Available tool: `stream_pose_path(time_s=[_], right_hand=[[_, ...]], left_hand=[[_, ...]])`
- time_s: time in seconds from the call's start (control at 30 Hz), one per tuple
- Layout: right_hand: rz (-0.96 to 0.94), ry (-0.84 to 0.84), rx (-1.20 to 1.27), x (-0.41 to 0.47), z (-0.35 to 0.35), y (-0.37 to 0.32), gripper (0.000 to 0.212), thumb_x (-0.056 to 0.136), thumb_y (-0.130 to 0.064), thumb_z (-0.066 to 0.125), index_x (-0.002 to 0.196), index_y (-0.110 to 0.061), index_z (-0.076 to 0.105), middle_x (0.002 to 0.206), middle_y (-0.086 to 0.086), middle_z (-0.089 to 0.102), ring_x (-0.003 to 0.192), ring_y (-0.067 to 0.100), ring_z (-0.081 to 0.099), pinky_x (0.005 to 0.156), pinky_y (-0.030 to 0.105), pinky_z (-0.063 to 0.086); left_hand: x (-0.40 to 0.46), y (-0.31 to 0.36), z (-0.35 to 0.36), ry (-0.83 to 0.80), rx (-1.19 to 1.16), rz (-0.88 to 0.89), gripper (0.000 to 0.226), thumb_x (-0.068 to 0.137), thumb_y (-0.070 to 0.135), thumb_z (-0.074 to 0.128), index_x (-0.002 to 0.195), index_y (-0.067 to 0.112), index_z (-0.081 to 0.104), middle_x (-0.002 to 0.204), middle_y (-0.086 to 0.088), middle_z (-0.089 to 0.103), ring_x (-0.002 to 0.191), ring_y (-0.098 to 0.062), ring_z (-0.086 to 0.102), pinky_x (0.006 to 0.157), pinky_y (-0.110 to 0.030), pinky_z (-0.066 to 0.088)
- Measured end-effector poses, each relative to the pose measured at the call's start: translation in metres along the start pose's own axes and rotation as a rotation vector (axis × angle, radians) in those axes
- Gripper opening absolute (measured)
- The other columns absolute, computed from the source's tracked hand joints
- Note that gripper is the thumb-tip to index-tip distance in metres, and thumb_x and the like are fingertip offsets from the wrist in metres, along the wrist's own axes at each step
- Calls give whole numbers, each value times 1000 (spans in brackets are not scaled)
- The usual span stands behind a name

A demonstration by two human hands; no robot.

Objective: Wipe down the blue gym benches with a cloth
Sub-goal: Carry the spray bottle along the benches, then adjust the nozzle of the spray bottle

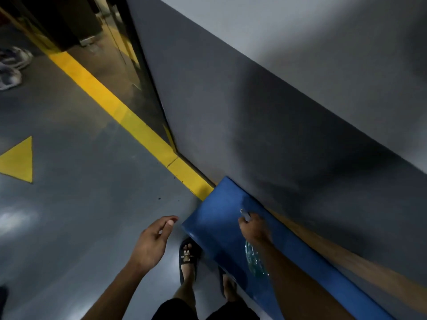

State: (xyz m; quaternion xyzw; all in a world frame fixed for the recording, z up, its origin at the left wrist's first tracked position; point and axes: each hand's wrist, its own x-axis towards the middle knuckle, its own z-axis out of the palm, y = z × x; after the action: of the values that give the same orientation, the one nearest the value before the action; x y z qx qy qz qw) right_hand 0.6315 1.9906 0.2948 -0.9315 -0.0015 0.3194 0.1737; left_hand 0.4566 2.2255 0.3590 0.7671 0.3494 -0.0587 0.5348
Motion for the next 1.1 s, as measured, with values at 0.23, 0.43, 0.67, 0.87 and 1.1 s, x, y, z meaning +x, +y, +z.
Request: stream_pose_path(time_s=[0.23,0.43,0.67,0.87,1.1], right_hand=[[156,48,120,-20,13,2,39,93,-43,41,127,-28,55,130,2,58,112,26,57,88,36,49],[273,74,246,-56,18,40,29,93,-45,45,101,-24,63,109,9,67,89,27,61,80,35,51],[222,63,248,-117,51,103,61,78,-56,32,126,-31,59,117,4,64,107,30,60,86,37,46],[247,364,626,-190,46,172,10,88,-25,62,96,-24,68,88,1,69,87,20,66,68,25,41],[210,677,992,-299,-1,306,15,88,-37,62,74,-30,62,64,-4,58,59,4,54,58,27,43]], left_hand=[[31,2,-16,-120,46,58,20,96,45,47,102,47,66,107,33,66,107,12,57,87,-17,41],[44,19,-5,-231,102,155,29,99,40,44,95,62,61,102,43,61,101,20,54,83,-8,40],[32,33,48,-407,138,232,22,93,57,43,96,58,65,108,31,67,109,7,58,85,-11,41],[-24,86,144,-592,204,358,22,96,50,45,97,54,66,108,32,66,109,11,56,94,-12,42],[-163,127,304,-865,378,581,21,100,35,49,108,39,69,110,24,68,104,17,55,87,-2,38]])
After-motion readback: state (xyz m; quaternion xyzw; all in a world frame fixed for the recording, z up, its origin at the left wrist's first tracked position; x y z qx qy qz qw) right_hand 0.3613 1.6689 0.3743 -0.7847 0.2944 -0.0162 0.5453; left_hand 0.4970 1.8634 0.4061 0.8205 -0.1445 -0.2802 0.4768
